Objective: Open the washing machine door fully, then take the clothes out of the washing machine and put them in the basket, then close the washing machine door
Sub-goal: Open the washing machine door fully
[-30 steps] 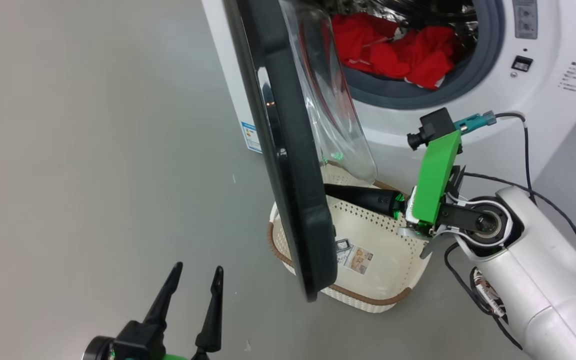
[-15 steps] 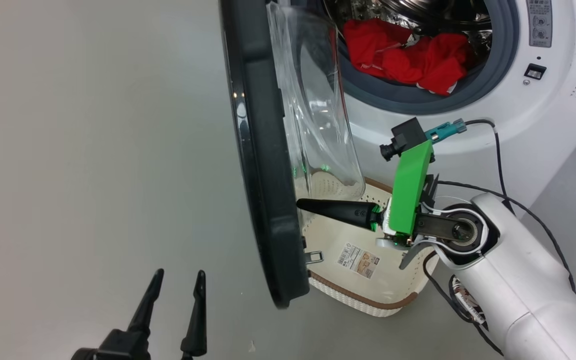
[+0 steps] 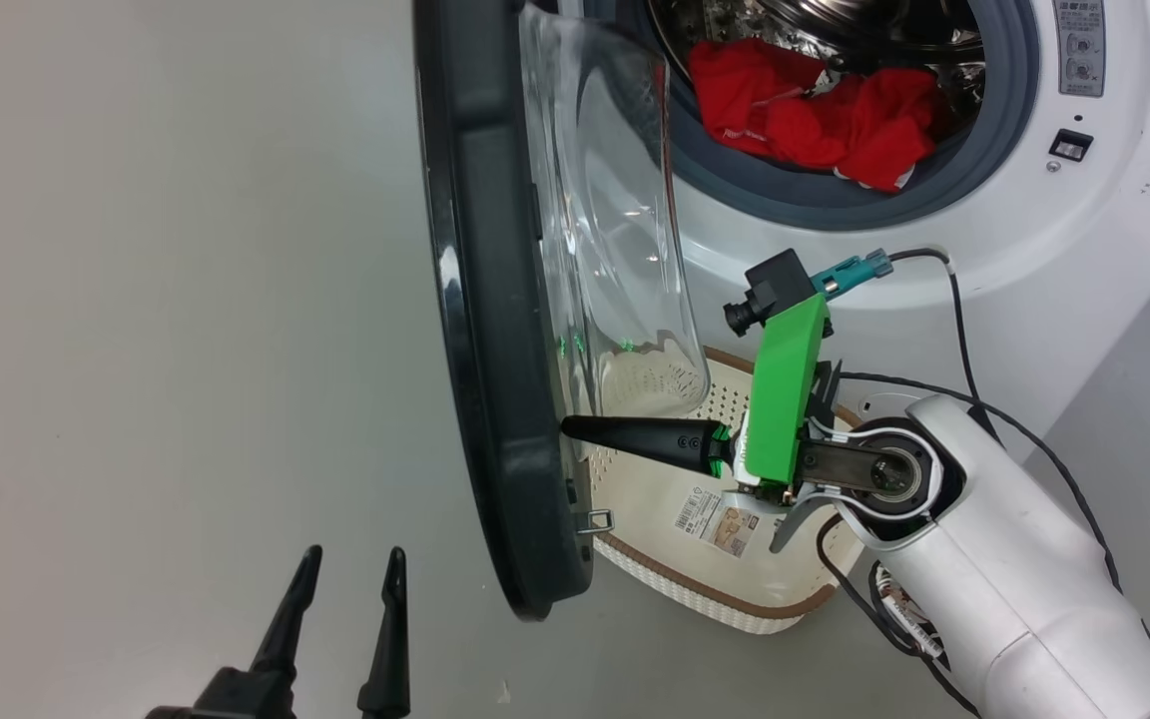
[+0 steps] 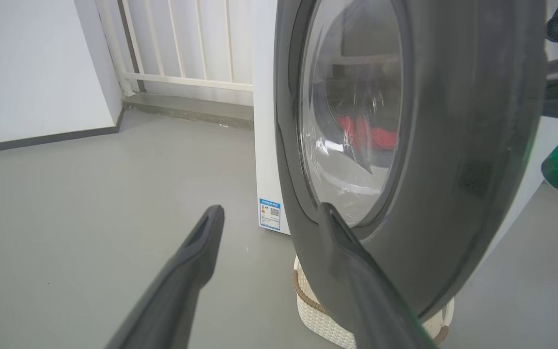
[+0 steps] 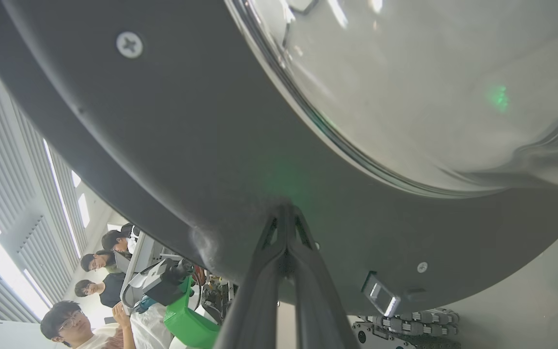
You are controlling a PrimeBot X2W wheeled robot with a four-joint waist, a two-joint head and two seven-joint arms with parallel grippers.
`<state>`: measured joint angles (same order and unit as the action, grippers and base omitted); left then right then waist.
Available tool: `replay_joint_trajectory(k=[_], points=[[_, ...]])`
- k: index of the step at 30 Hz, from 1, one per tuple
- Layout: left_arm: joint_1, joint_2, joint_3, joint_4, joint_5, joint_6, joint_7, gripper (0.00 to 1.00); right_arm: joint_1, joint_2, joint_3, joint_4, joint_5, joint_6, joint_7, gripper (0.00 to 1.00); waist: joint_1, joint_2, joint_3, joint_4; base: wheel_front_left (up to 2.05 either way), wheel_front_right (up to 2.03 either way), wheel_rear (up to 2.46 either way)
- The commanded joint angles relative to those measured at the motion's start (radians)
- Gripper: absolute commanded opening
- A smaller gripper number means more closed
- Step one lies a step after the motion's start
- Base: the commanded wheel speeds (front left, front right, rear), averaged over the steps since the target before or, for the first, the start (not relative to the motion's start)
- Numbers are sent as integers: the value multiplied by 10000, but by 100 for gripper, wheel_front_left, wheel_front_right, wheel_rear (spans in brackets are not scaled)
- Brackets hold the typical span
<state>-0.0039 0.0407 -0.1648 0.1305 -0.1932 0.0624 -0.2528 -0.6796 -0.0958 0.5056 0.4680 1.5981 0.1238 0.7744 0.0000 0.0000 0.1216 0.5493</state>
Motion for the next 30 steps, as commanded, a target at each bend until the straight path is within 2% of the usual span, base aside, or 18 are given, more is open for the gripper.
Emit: replay_joint_trajectory(k=[1,20,21,23,24,25,26,30], points=[[-64,95,333,-271,64,71,-90,100,-257,361,202,-292,-76,69,-46,0,0,0,-4,1,0,0,0],[-37,95,428,-238,67,60,-90,100,-259,444,553,-277,3,69,-301,0,0,0,-90,-16,0,0,0],[-46,95,429,-221,72,38,-90,100,-211,420,542,-278,-49,69,-341,24,0,0,-112,-24,0,0,0],[-71,95,429,-171,89,-12,-90,100,-96,331,516,-303,-152,69,-430,49,0,0,-152,-42,0,0,0],[-84,95,428,-140,104,-43,-90,100,-30,276,495,-310,-193,69,-480,76,0,0,-171,-51,0,0,0],[-97,95,426,-109,120,-75,-90,100,36,218,479,-320,-225,69,-515,95,0,0,-189,-59,0,0,0],[-112,95,425,-76,139,-106,-90,100,101,151,465,-333,-263,69,-554,100,0,0,-208,-69,0,0,0],[-184,95,430,67,207,-221,-90,100,368,-99,390,-352,-354,69,-725,100,0,0,-276,-107,0,0,0]])
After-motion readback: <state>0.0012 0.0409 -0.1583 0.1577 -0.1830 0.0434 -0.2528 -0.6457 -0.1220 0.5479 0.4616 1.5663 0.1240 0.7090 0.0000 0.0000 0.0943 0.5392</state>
